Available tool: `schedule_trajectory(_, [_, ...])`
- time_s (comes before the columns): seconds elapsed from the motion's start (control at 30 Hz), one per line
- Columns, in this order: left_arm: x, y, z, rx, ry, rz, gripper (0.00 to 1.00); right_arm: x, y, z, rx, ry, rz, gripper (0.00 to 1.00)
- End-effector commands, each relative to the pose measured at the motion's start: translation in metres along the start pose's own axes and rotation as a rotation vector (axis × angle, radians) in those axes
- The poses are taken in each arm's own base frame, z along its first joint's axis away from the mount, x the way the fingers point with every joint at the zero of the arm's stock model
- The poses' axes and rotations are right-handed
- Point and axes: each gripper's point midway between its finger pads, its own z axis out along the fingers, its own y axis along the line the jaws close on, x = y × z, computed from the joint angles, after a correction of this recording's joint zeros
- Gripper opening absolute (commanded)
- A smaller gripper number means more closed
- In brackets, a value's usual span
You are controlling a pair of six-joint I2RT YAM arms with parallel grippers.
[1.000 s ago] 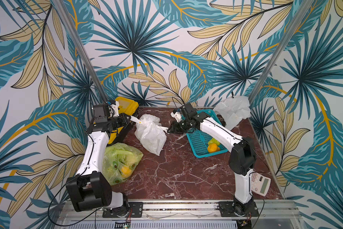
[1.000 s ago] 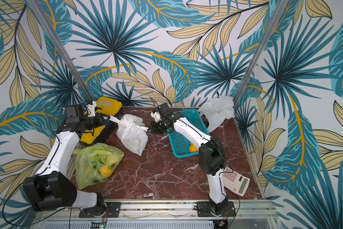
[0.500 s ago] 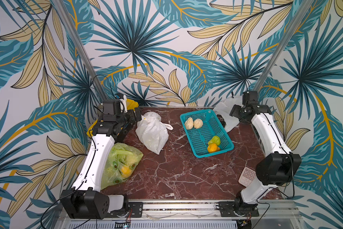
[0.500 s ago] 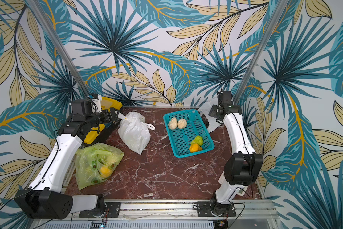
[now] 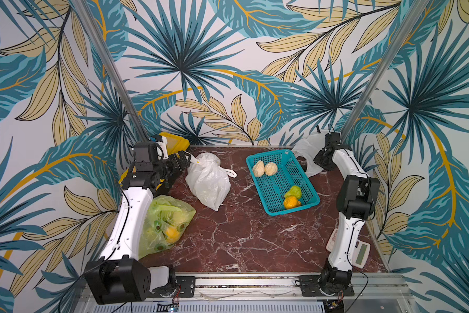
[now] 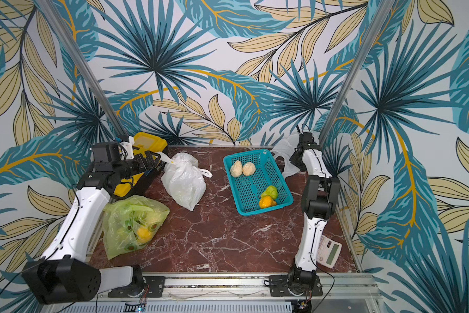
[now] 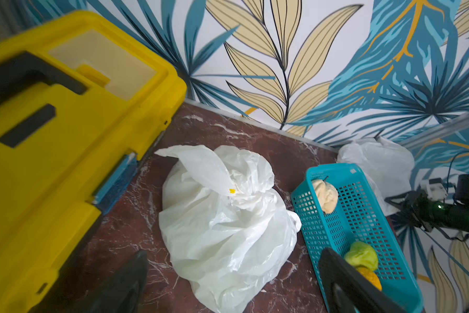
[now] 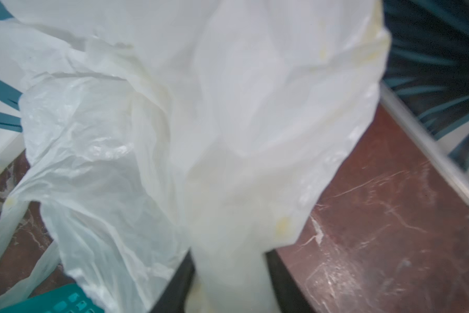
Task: Place the pears into plastic bags & tie knots
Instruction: Pick up the plastic bag from the corner of the board.
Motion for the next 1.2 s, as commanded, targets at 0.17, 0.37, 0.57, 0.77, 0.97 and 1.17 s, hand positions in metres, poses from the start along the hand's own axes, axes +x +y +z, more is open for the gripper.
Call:
schedule_trajectory(0.17, [-0.036, -0.029, -0.033, 0.170, -0.189, 0.075, 0.99, -0.057, 0.028, -0.156, -0.279, -0.271, 0.015, 0.00])
schedule_trajectory(0.37, [-0.014, -0.067, -0.030, 0.231, -0.138, 0.121, 0.85, -0.034, 0.040, -0.244, -0.459, -0.282, 0.009, 0.00])
schedule_trajectory(0.57, [0.037, -0.099, -0.008, 0.290, -0.011, 0.122, 0.85, 0.042, 0.094, -0.296, -0.783, -0.101, 0.018, 0.00])
schedule_trajectory(0.77, [0.055, -0.115, 0.006, 0.400, 0.030, 0.037, 0.86, 0.108, 0.160, -0.361, -1.142, 0.108, 0.030, 0.00])
schedule_trajectory(0.97, [0.047, -0.102, -0.008, 0.372, -0.053, -0.039, 0.99, 0.137, 0.197, -0.413, -1.408, 0.248, 0.125, 0.00])
schedule_trajectory(1.17, [0.057, -0.124, -0.013, 0.546, -0.036, -0.138, 0.99, 0.167, 0.221, -0.431, -1.557, 0.410, 0.207, 0.00])
